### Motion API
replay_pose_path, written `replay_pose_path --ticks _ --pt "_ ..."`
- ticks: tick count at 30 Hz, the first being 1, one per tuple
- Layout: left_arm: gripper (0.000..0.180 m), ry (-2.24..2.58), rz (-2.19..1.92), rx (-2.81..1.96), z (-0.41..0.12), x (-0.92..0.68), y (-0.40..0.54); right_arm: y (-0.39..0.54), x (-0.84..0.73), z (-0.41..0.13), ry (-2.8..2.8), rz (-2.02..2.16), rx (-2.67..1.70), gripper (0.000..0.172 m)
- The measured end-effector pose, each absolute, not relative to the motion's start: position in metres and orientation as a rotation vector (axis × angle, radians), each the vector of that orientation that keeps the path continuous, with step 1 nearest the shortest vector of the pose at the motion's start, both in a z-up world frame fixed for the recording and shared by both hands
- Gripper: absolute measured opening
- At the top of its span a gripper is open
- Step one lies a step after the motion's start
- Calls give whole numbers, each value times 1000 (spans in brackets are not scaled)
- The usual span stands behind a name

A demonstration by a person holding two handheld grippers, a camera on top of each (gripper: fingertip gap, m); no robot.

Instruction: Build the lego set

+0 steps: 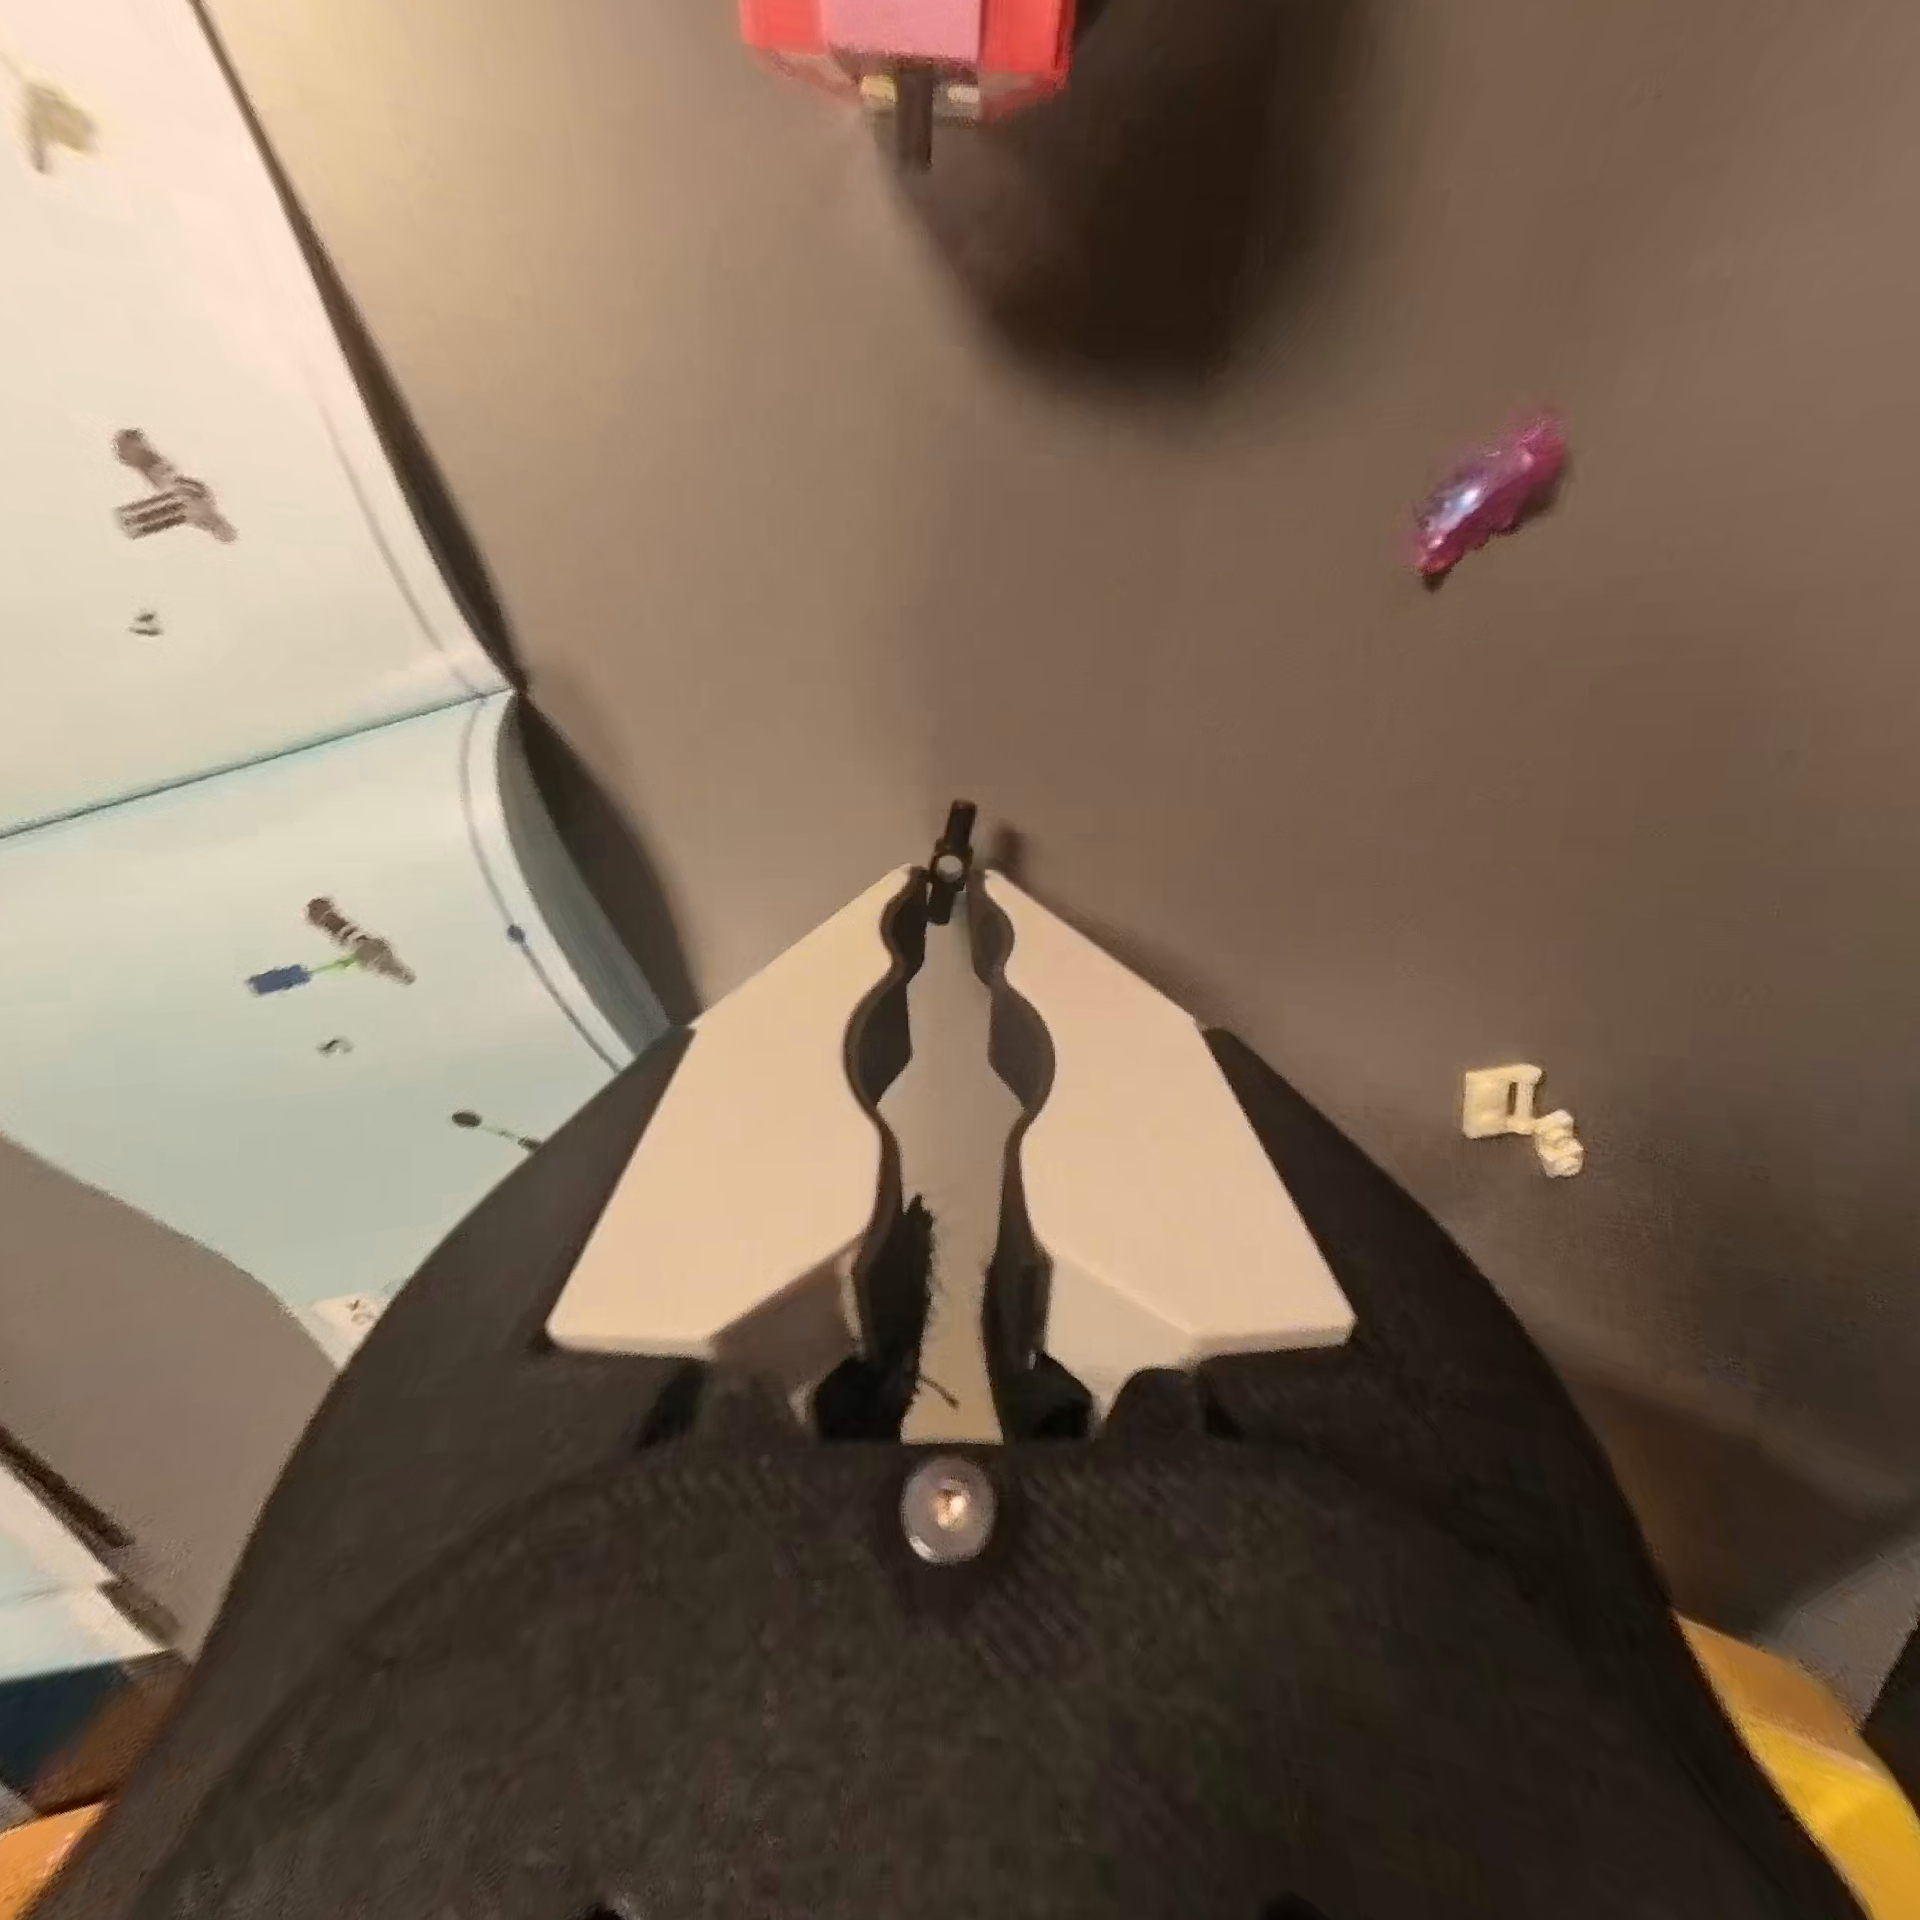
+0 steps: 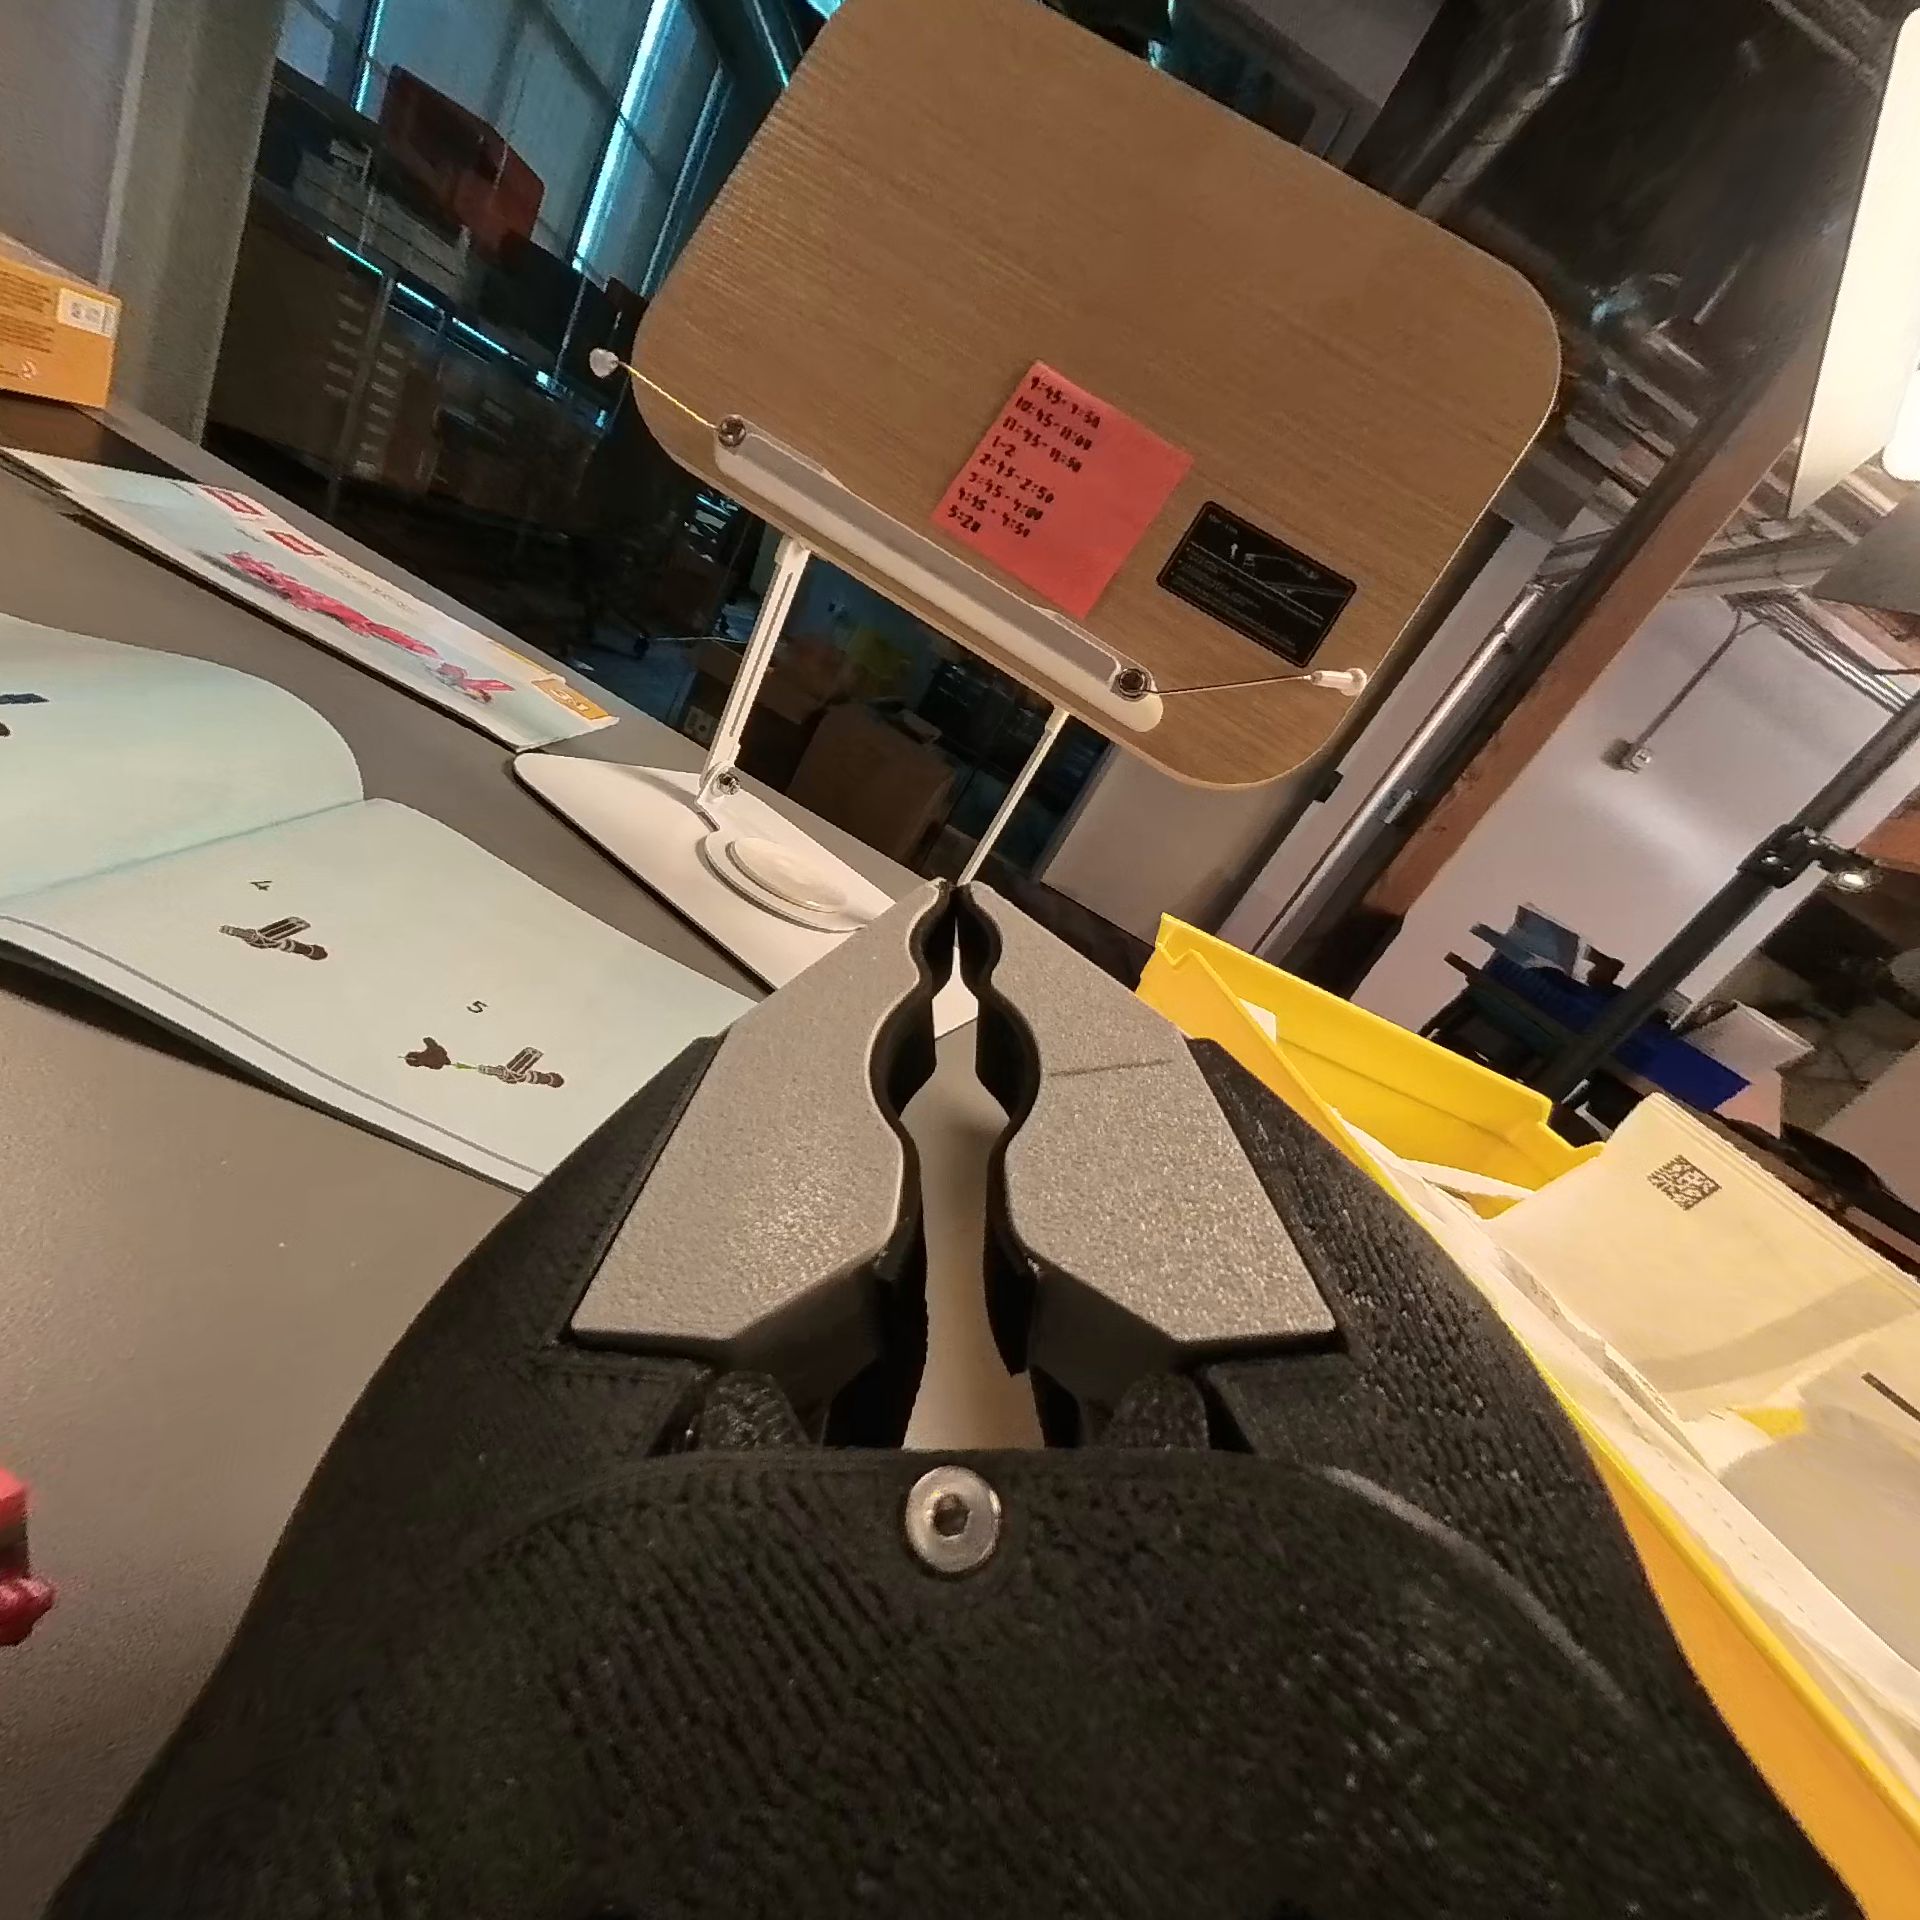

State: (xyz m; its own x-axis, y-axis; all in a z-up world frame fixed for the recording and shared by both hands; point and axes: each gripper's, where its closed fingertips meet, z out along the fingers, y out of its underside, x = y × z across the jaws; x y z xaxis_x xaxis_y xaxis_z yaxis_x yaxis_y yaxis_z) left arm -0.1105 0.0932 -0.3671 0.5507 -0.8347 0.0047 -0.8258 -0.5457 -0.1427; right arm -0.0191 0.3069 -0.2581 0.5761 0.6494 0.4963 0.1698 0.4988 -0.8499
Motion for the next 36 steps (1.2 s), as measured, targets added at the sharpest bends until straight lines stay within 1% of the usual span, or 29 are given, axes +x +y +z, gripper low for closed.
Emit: replay_pose_path --ticks 3,5,8,13,15,17,20,22,25,32,34,36 --pt "9 1394 -137 -2677 -374 -110 95 306 -19 -258 -946 348 -1035 0" --pt "30 1308 -230 -2690 -369 -105 93 306 -19 -258 -946 350 -1035 0" --pt "33 1203 -273 -2620 -344 -112 91 307 -17 -257 -938 358 -1039 0" --pt "31 832 -226 -2526 -275 -180 65 308 -17 -257 -930 362 -1046 0" --pt "32 646 -101 -2507 -255 -225 46 308 -18 -258 -937 353 -1042 0" --pt "32 451 54 -2536 -248 -270 15 308 -19 -258 -941 347 -1041 0" --pt "28 113 161 -2687 -265 -317 -39 309 -20 -258 -942 346 -1042 0" --pt "20 -17 96 -2771 -289 -321 -63 309 -20 -258 -944 344 -1041 0" --pt "0 -71 59 -2802 -320 -325 -73 308 -21 -259 -947 344 -1040 0" --pt "0 -142 -70 -2752 -343 -328 -67 308 -21 -259 -949 348 -1042 0" --pt "3 -150 -87 -2785 -351 -329 -70 308 -21 -259 -950 350 -1042 0" --pt "15 -155 -150 -2788 -355 -325 -69 308 -21 -259 -952 350 -1041 0"
